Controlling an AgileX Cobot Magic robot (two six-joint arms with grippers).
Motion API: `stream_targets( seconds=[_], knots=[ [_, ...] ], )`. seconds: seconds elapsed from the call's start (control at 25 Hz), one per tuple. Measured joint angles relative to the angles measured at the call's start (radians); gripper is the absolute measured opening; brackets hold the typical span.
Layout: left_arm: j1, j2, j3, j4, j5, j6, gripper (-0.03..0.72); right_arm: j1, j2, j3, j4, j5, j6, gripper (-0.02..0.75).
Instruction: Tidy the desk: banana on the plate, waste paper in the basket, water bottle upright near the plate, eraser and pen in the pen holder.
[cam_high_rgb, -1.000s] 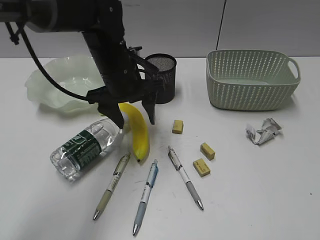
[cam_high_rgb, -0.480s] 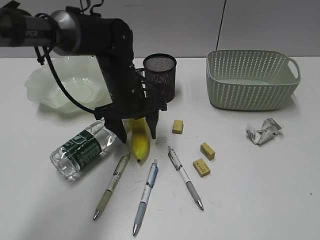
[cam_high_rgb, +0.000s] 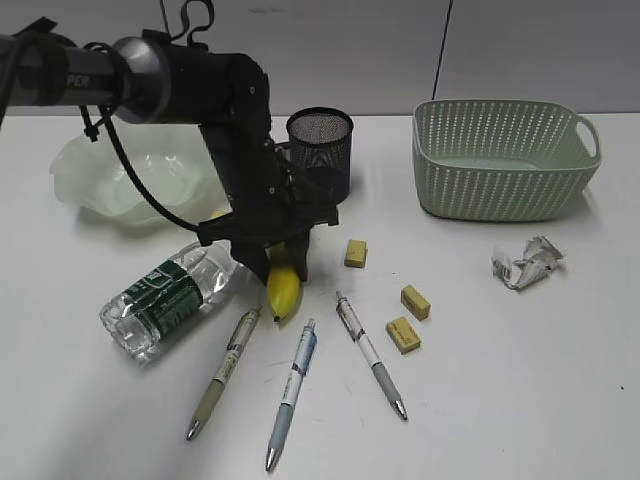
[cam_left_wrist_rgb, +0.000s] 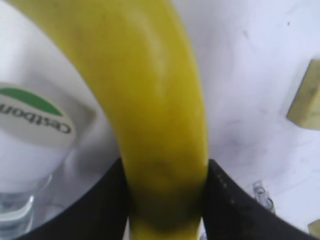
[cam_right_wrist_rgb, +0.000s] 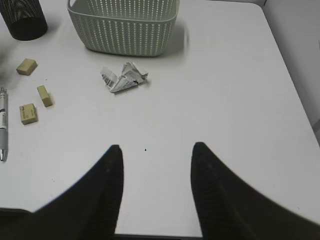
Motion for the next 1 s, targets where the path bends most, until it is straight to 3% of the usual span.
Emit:
stream_targets(
  seconds=[0.44,0.64,0.8,1.0],
  knots=[
    [-0.003,-0.27,0.001,0.005,0.007,0.064,0.319,0.0,0.0,0.001,0.0,0.001,0.002,0.364],
    [0.014,-0.433,0.001,0.21,0.015,0.071,0.319,0.0,0.0,0.001,0.012,0.001,0.002,0.363],
    [0.092,-0.48,0.001,0.354,0.042,0.093,0.319,0.0,0.0,0.001,0.0,0.001,0.002,0.363],
    [0.217,-0.428,0.001,0.344,0.044,0.165,0.319,0.0,0.0,0.001,0.0,0.001,0.002,0.363]
  ],
)
